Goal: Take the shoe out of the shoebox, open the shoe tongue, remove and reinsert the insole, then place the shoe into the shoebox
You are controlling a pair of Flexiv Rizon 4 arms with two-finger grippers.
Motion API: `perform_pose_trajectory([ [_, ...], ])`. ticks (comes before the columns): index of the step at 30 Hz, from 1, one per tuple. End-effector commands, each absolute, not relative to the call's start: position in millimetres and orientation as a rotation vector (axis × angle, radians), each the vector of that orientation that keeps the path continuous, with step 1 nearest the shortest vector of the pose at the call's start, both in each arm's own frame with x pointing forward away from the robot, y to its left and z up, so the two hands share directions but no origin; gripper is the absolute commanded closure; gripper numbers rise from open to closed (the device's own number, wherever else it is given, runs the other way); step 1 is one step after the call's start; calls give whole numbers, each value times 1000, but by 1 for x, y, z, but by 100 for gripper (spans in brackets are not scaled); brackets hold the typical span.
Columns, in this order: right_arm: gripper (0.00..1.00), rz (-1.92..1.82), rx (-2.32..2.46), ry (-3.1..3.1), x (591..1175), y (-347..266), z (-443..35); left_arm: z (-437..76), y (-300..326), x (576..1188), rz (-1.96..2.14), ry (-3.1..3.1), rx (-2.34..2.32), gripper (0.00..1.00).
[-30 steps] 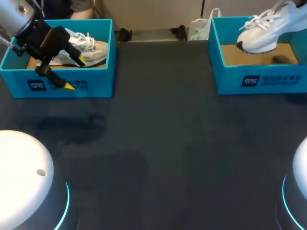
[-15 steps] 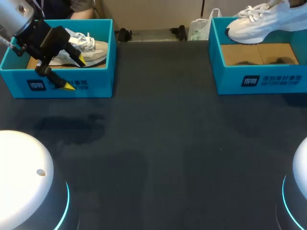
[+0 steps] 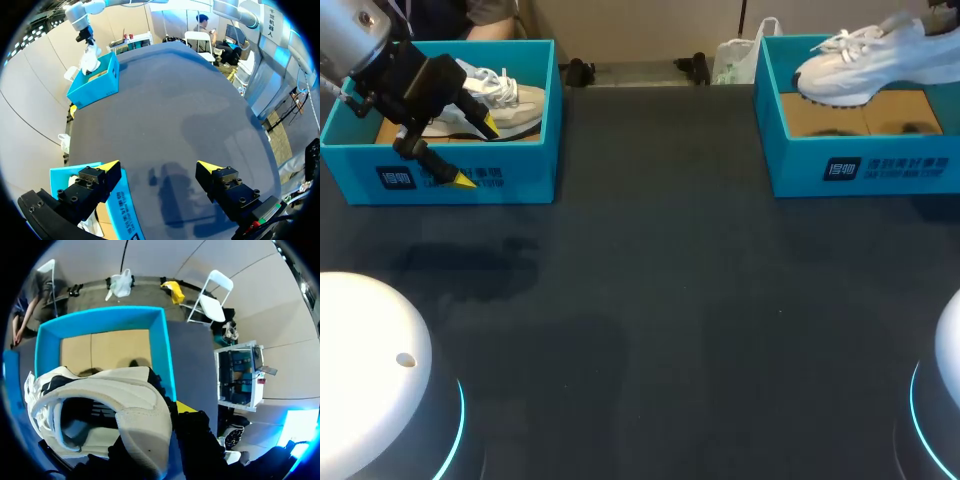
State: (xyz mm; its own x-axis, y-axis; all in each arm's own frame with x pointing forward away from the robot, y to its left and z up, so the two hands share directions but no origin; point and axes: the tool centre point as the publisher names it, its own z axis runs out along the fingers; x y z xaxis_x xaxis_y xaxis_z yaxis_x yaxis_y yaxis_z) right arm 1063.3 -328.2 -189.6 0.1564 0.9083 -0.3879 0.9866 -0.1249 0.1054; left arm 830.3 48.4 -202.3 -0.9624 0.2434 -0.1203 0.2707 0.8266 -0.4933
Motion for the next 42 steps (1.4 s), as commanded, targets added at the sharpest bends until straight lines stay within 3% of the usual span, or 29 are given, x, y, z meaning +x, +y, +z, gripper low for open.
perform_pose_trajectory([
  [1, 100, -310, 2143, 1779, 1068, -327, -196, -202, 48, 830, -805, 2953, 416, 0],
  [11, 100, -310, 2143, 1779, 1068, -327, -196, -202, 48, 830, -805, 2953, 416, 0],
  [42, 100, -303, 2249, 1800, 1071, -331, -257, -202, 48, 830, -805, 2953, 416, 0],
])
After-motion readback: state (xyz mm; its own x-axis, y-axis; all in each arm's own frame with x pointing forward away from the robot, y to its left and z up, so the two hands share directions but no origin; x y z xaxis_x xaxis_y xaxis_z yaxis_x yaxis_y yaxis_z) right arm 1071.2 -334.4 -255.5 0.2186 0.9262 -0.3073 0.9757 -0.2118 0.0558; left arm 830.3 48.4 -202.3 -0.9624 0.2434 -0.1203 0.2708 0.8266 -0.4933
